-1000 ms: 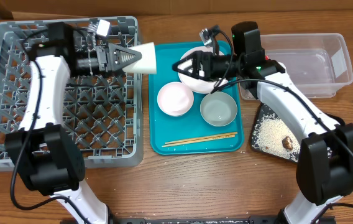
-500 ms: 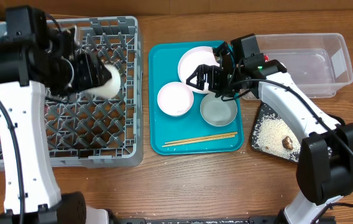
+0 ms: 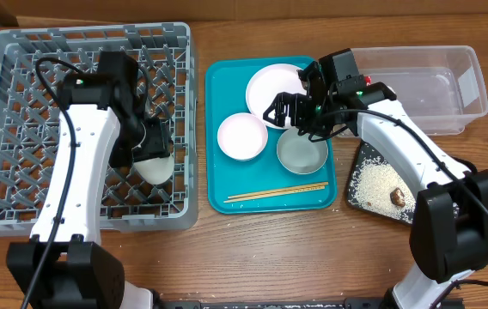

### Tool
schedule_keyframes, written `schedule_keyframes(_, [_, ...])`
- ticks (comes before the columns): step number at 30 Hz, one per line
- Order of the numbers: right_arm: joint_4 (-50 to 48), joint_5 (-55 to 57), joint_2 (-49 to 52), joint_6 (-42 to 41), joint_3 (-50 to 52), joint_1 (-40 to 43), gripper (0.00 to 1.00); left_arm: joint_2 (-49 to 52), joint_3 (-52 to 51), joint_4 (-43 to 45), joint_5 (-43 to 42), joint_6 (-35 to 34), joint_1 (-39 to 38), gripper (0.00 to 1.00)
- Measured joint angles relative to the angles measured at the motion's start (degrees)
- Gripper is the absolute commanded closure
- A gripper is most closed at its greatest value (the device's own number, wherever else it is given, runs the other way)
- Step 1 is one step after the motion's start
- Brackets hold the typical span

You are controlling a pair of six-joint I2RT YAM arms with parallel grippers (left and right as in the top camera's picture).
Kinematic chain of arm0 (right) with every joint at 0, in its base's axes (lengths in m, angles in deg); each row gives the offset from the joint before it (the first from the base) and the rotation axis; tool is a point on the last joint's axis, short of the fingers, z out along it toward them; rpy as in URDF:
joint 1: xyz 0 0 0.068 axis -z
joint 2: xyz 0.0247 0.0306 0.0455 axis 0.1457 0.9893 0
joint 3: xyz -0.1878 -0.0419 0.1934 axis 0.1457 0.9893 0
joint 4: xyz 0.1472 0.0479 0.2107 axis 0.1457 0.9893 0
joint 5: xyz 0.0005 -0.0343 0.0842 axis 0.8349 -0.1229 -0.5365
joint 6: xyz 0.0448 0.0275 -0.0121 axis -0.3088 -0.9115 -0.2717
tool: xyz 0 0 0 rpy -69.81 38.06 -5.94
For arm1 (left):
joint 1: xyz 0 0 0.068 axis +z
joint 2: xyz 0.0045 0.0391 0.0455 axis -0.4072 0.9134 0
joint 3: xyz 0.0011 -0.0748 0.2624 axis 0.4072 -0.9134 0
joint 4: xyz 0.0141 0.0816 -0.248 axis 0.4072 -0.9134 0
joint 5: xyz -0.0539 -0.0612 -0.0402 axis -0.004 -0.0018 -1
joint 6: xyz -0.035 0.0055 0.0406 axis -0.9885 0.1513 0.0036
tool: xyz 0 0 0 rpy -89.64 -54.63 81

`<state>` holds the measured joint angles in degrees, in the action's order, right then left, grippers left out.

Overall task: Sort waste into correct bins and load items into the dishwasher
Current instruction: 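Place the white cup upside down in the dish rack with the left gripper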

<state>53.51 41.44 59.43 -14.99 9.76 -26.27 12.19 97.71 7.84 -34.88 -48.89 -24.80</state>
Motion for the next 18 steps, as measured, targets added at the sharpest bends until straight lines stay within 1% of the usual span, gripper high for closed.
schedule_keyframes(1, [0.24,0.04,0.00,0.00,0.00,0.00,0.00,-0.35,-1.86,3.74,0.11,0.00,0.00,0.57])
schedule_keyframes(3, [0.50,0.07,0.00,0.02,0.00,0.02,0.00,-0.26,-5.31,8.44,0.35,0.00,-0.02,0.54])
schedule_keyframes(5, [0.87,0.09,0.00,0.02,0.00,0.00,0.00,-0.15,-8.68,11.69,0.48,0.02,0.00,0.53])
schedule_keyframes(7, [1.11,0.15,0.00,0.02,0.00,0.00,0.00,-0.15,-10.99,15.34,0.48,0.04,-0.04,0.47])
schedule_keyframes(9, [1.14,0.17,0.00,0.02,0.00,0.02,0.00,-0.13,-13.92,18.49,0.50,0.02,-0.57,0.25])
schedule_keyframes(10, [1.14,0.15,0.00,0.02,0.00,0.02,0.00,-0.11,-14.36,18.86,0.55,0.02,-0.74,0.21])
schedule_keyframes(11, [1.11,0.17,0.00,0.02,0.00,0.00,0.00,-0.11,-14.64,19.12,0.59,-0.09,-0.83,0.09])
schedule_keyframes(12, [1.11,0.17,0.00,0.02,0.00,0.00,0.00,-0.11,-14.82,18.95,0.72,0.07,-1.09,0.06])
schedule_keyframes(15, [1.22,0.15,0.00,0.02,0.00,0.02,0.00,-0.09,-14.84,18.36,0.70,0.20,-1.40,0.05])
schedule_keyframes(18, [2.29,0.15,-0.02,0.11,-0.26,0.07,0.00,-0.09,-12.85,16.52,0.31,0.26,-1.51,0.08])
